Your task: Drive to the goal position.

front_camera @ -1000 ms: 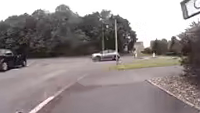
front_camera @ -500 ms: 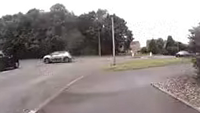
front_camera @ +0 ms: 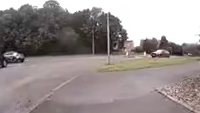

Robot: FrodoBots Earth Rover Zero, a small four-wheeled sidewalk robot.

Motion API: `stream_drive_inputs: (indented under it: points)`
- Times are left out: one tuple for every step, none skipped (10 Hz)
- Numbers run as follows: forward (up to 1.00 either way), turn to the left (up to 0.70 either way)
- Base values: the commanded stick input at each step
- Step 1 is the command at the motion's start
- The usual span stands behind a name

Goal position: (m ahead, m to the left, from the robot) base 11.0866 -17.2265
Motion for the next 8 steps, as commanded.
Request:
stream_drive_inputs:
  points:
    - [1.0, -0.37]
    - [1.0, -0.4]
    - [1.0, -0.4]
    - [1.0, -0.4]
    - [1.0, -0.4]
    - [1.0, -0.4]
    - [1.0, -0.4]
    - [1.0, -0.4]
